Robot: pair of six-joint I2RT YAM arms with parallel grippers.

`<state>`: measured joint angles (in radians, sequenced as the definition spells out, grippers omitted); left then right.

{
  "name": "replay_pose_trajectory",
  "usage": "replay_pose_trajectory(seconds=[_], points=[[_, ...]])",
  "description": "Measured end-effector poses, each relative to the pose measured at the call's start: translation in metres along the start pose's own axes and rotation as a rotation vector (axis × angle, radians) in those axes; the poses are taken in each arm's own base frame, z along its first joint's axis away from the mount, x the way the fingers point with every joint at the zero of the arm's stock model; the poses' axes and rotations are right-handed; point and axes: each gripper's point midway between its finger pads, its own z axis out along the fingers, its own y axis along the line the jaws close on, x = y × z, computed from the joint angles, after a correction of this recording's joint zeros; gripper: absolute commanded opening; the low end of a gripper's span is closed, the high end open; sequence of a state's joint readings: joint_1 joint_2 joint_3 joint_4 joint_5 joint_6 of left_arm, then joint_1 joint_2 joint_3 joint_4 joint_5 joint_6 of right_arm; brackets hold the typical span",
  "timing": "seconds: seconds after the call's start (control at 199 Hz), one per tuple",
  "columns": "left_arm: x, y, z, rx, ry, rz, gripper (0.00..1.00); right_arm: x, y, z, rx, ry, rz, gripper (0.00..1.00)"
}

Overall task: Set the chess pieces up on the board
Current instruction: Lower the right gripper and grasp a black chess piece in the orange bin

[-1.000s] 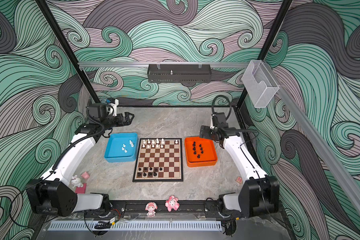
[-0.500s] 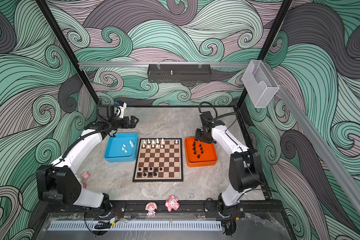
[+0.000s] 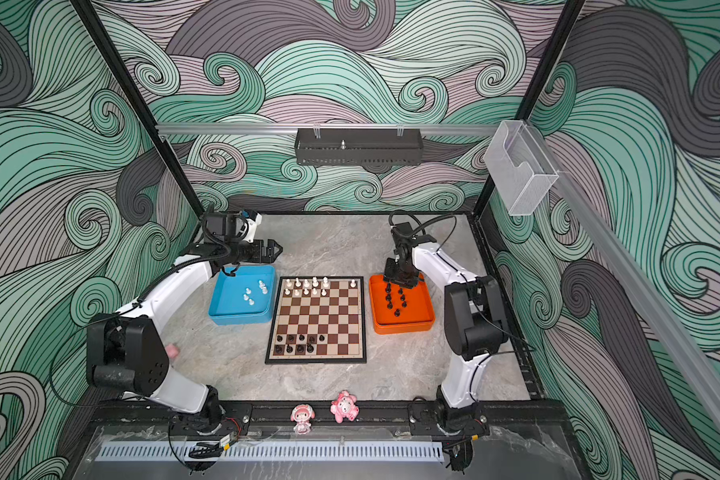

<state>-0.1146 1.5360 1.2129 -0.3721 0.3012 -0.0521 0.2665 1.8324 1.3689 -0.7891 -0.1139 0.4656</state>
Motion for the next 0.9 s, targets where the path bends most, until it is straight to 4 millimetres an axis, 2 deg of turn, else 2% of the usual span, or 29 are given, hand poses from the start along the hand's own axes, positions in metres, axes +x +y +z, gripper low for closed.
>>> replay_pose_trajectory(seconds=[0.146, 0.463, 0.674, 0.905], points=[[0.002, -0.001, 0.001, 0.006, 0.008, -0.003, 0.99, 0.000, 0.001, 0.006, 0.006, 0.013, 0.016, 0.48], [0.006, -0.001, 0.002, 0.012, 0.025, -0.008, 0.99, -0.012, 0.010, 0.005, -0.005, -0.006, 0.030, 0.44], [0.006, -0.001, 0.002, 0.013, 0.026, -0.009, 0.99, -0.009, 0.006, 0.021, 0.016, 0.029, 0.046, 0.41], [0.008, -0.001, 0.005, 0.012, 0.034, -0.011, 0.99, -0.009, 0.004, 0.022, 0.028, 0.026, 0.059, 0.36]])
